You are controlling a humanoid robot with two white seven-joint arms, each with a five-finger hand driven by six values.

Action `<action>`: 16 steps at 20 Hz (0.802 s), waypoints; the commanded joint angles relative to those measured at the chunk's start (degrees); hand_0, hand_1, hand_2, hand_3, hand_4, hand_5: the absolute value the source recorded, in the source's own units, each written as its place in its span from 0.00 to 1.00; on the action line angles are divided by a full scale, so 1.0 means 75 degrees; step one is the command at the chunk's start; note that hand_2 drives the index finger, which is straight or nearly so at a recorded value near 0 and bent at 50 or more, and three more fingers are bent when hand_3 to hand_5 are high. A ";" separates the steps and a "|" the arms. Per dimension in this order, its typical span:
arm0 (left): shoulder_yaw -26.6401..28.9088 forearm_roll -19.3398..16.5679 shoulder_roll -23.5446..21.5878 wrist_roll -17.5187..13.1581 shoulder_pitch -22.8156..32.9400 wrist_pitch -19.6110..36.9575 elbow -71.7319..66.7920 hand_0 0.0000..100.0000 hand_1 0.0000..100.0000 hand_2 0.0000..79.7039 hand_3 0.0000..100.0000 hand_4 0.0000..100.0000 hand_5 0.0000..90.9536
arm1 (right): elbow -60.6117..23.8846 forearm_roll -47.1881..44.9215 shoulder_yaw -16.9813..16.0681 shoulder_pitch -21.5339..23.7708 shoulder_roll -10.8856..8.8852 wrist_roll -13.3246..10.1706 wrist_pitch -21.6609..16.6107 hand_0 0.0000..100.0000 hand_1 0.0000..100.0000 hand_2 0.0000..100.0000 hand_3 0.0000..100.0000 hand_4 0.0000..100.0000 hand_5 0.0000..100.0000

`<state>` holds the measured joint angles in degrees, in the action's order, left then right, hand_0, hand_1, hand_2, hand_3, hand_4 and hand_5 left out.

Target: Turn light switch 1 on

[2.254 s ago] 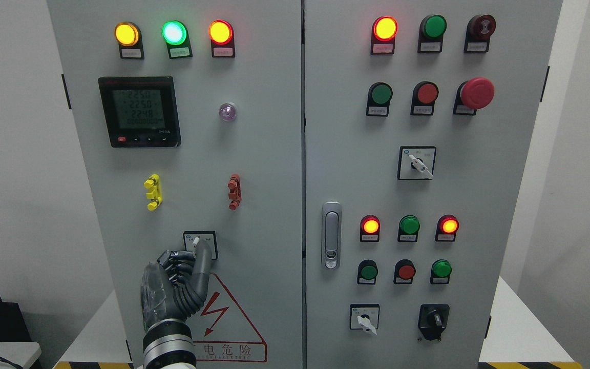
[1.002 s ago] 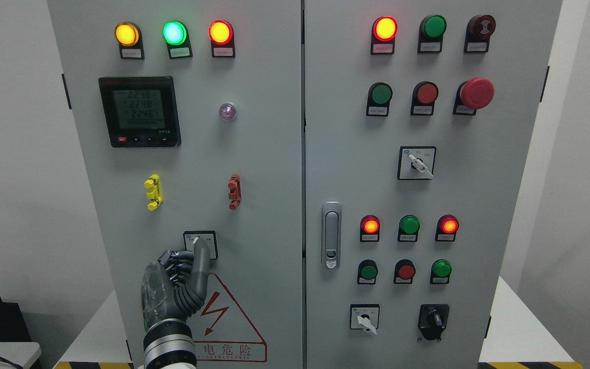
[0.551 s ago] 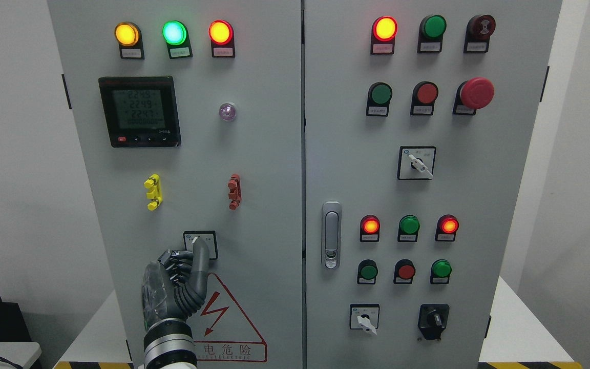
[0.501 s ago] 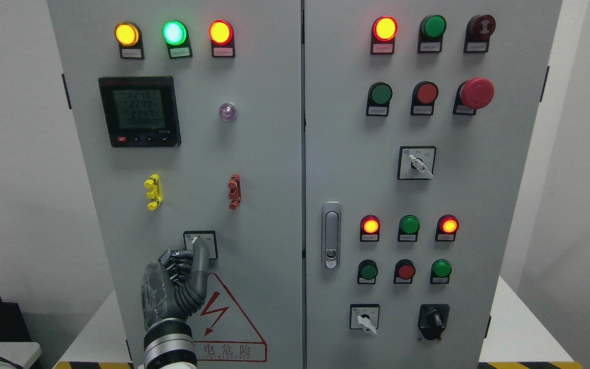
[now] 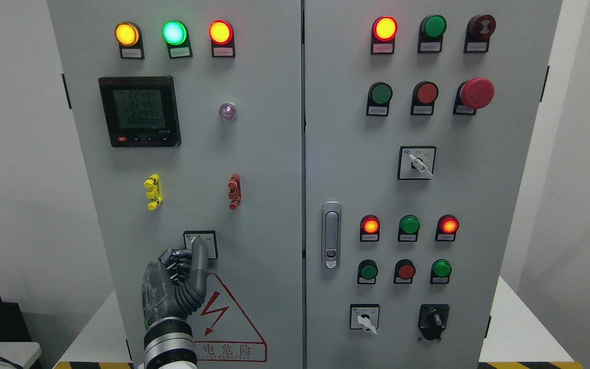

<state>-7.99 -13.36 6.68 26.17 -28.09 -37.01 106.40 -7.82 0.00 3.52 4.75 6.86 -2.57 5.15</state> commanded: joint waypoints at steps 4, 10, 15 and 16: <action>-0.0001 0.0012 0.0001 -0.0008 -0.0004 0.0024 0.0005 0.52 0.30 0.68 0.91 0.97 0.95 | 0.0000 -0.0140 0.0000 0.0000 0.0000 0.0003 0.0005 0.12 0.39 0.00 0.00 0.00 0.00; -0.0001 0.0012 0.0001 -0.0008 -0.0004 0.0024 -0.0006 0.56 0.28 0.68 0.92 0.97 0.95 | 0.0000 -0.0140 0.0000 0.0000 0.0000 0.0003 0.0005 0.12 0.39 0.00 0.00 0.00 0.00; -0.0001 0.0012 0.0001 -0.0008 -0.0004 0.0024 0.0005 0.59 0.27 0.68 0.92 0.98 0.95 | 0.0000 -0.0140 0.0000 0.0000 0.0000 0.0003 0.0005 0.12 0.39 0.00 0.00 0.00 0.00; -0.0001 0.0012 0.0001 -0.0008 -0.0004 0.0024 0.0005 0.59 0.27 0.68 0.92 0.98 0.95 | 0.0000 -0.0140 0.0000 0.0000 0.0000 0.0003 0.0005 0.12 0.39 0.00 0.00 0.00 0.00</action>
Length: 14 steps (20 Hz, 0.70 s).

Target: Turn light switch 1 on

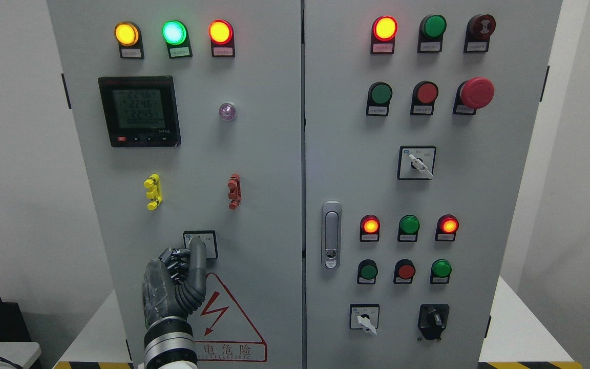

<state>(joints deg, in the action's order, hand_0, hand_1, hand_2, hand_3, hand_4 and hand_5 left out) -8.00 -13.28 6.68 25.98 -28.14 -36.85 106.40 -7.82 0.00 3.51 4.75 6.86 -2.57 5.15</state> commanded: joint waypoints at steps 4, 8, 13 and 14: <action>0.0000 0.0025 0.0001 0.0016 0.0001 0.0004 0.0005 0.60 0.24 0.68 0.93 0.98 0.95 | 0.0000 -0.0129 0.0000 0.0000 0.0000 0.0003 0.0005 0.12 0.39 0.00 0.00 0.00 0.00; 0.0000 0.0025 0.0001 0.0004 0.0001 0.0015 0.0005 0.62 0.19 0.67 0.93 0.98 0.95 | 0.0000 -0.0141 0.0000 0.0000 0.0000 0.0003 0.0005 0.12 0.39 0.00 0.00 0.00 0.00; 0.0000 0.0025 0.0001 0.0004 0.0001 0.0015 0.0005 0.60 0.18 0.67 0.93 0.98 0.95 | 0.0000 -0.0141 0.0000 0.0000 0.0000 0.0003 0.0005 0.12 0.39 0.00 0.00 0.00 0.00; 0.0000 0.0025 0.0001 0.0004 0.0001 0.0027 0.0005 0.59 0.18 0.67 0.93 0.98 0.95 | 0.0000 -0.0141 0.0000 0.0000 0.0000 0.0003 0.0005 0.12 0.39 0.00 0.00 0.00 0.00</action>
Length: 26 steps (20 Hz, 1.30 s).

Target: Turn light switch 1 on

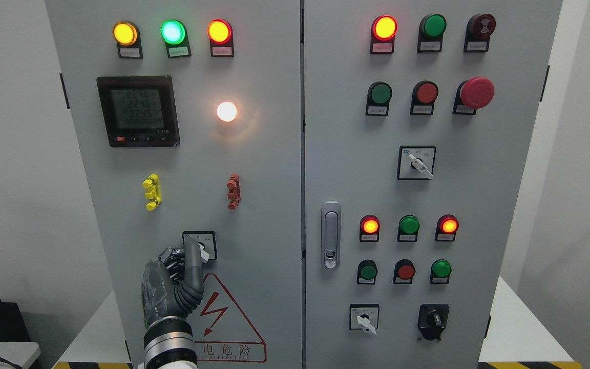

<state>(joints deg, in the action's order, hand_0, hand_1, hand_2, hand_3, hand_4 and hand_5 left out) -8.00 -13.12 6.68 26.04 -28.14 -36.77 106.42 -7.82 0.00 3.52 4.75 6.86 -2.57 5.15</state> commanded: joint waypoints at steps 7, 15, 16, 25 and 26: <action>0.0000 0.0003 0.0001 -0.0004 0.0001 0.0016 0.0002 0.53 0.19 0.67 0.93 0.98 0.95 | 0.0000 -0.0129 0.0000 0.0000 0.0000 0.0003 0.0005 0.12 0.39 0.00 0.00 0.00 0.00; 0.0000 0.0003 0.0001 -0.0004 0.0001 0.0016 0.0002 0.31 0.21 0.67 0.92 0.98 0.95 | 0.0000 -0.0141 0.0000 0.0000 0.0000 0.0003 0.0005 0.12 0.39 0.00 0.00 0.00 0.00; 0.0000 0.0003 0.0001 -0.0015 0.0001 0.0027 0.0013 0.31 0.21 0.67 0.92 0.98 0.95 | 0.0000 -0.0141 0.0000 0.0000 0.0000 0.0003 0.0005 0.12 0.39 0.00 0.00 0.00 0.00; 0.0012 0.0003 0.0012 -0.0015 0.0072 0.0074 0.0049 0.28 0.21 0.68 0.92 0.98 0.95 | 0.0000 -0.0141 0.0000 0.0000 0.0000 0.0003 0.0005 0.12 0.39 0.00 0.00 0.00 0.00; 0.0012 0.0003 0.0012 -0.0015 0.0083 0.0074 0.0049 0.28 0.21 0.68 0.92 0.98 0.95 | 0.0000 -0.0141 0.0000 0.0000 0.0000 0.0003 0.0005 0.12 0.39 0.00 0.00 0.00 0.00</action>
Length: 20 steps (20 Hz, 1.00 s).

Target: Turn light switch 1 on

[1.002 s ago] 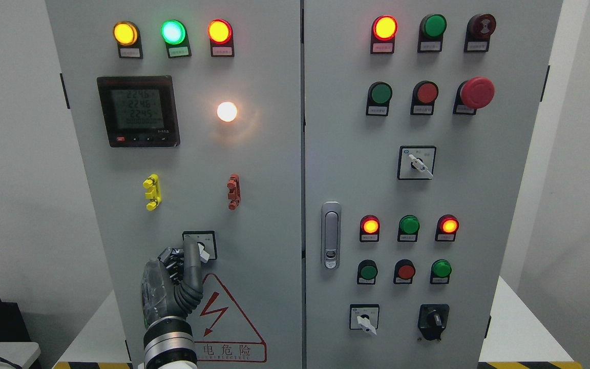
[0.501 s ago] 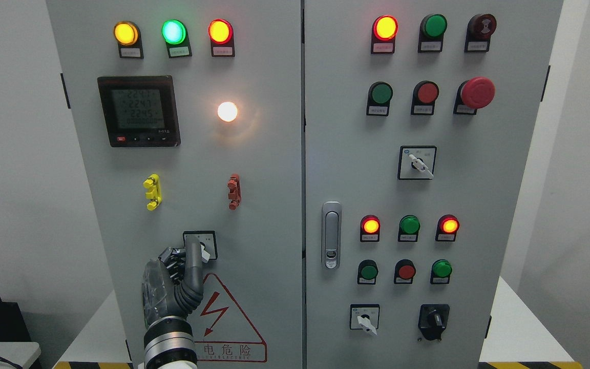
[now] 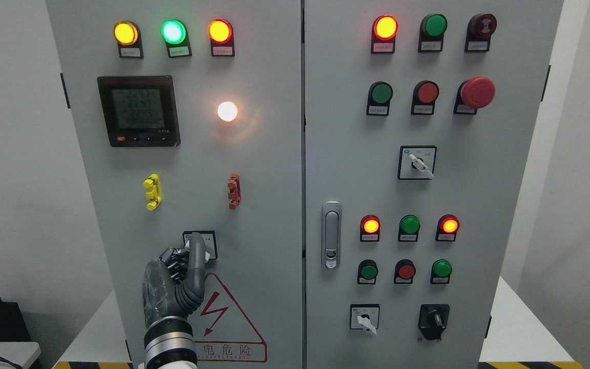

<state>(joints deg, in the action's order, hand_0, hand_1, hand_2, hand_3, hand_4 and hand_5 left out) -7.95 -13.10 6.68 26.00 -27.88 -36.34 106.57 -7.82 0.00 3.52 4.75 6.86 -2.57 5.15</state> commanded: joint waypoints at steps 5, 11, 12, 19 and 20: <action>0.0005 0.0000 0.0011 -0.0009 0.0155 0.0017 0.0181 0.27 0.21 0.68 0.92 0.98 0.95 | 0.0000 -0.0140 0.0000 0.0000 0.0000 0.0003 0.0005 0.12 0.39 0.00 0.00 0.00 0.00; 0.0052 0.0000 0.0011 -0.0009 0.0273 0.0017 0.0252 0.26 0.21 0.69 0.92 0.98 0.95 | 0.0000 -0.0140 0.0000 0.0000 0.0000 0.0003 0.0005 0.12 0.39 0.00 0.00 0.00 0.00; 0.0052 0.0000 0.0000 -0.0009 0.0273 0.0017 0.0252 0.26 0.21 0.69 0.92 0.98 0.95 | 0.0000 -0.0140 0.0000 0.0000 0.0000 0.0003 0.0005 0.12 0.39 0.00 0.00 0.00 0.00; 0.0052 0.0012 0.0011 -0.0079 0.0273 0.0063 0.0299 0.26 0.21 0.70 0.92 0.98 0.95 | 0.0000 -0.0140 0.0000 0.0000 0.0000 0.0003 0.0005 0.12 0.39 0.00 0.00 0.00 0.00; 0.0052 0.0000 0.0011 -0.0126 0.0273 0.0098 0.0310 0.26 0.21 0.70 0.92 0.98 0.95 | 0.0000 -0.0140 0.0000 0.0000 0.0000 0.0003 0.0005 0.12 0.39 0.00 0.00 0.00 0.00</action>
<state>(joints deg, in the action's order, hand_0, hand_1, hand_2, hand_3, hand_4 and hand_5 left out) -7.69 -13.05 6.73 25.59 -26.01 -35.88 108.12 -7.82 0.00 3.52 4.75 6.85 -2.57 5.15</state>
